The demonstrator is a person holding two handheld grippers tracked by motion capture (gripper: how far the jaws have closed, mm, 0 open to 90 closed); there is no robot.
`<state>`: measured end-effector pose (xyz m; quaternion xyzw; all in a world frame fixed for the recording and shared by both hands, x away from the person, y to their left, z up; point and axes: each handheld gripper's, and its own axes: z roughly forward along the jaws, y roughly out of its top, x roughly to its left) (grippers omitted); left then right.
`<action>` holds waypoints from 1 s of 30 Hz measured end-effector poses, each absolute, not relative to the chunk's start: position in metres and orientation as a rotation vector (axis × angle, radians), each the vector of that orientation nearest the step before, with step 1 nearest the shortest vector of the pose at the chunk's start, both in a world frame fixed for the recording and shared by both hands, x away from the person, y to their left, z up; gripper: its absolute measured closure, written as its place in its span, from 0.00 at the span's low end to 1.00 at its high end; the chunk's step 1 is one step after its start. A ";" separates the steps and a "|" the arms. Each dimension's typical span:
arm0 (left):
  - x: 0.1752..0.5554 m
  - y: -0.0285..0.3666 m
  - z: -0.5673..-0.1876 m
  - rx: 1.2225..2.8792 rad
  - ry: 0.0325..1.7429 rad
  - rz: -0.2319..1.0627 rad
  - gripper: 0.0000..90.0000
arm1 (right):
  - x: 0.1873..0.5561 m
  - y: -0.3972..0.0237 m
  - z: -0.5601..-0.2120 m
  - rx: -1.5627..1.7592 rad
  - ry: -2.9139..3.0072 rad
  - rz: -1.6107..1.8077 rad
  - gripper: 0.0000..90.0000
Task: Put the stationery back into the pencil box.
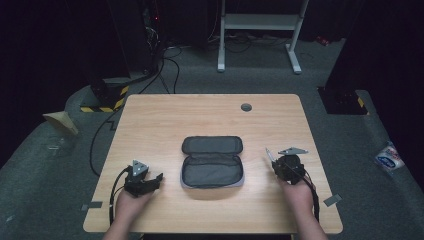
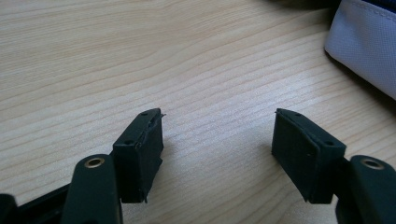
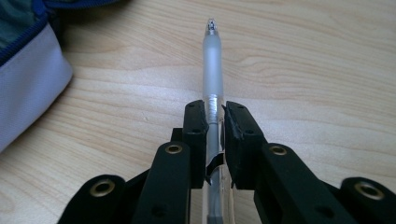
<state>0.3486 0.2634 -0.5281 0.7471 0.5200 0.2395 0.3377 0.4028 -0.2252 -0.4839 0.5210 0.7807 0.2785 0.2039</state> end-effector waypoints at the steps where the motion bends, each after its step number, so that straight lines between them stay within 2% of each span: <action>1: 0.349 0.263 -0.528 1.947 1.355 0.625 0.38 | 0.402 -0.225 -0.482 1.444 2.176 0.781 0.87; 16: 0.347 0.264 -0.528 1.952 1.353 0.622 0.38 | 0.401 -0.225 -0.468 1.381 2.172 0.841 0.87; 30: 0.347 0.264 -0.528 1.951 1.353 0.624 0.38 | 0.406 -0.205 -0.455 1.288 2.212 0.882 0.87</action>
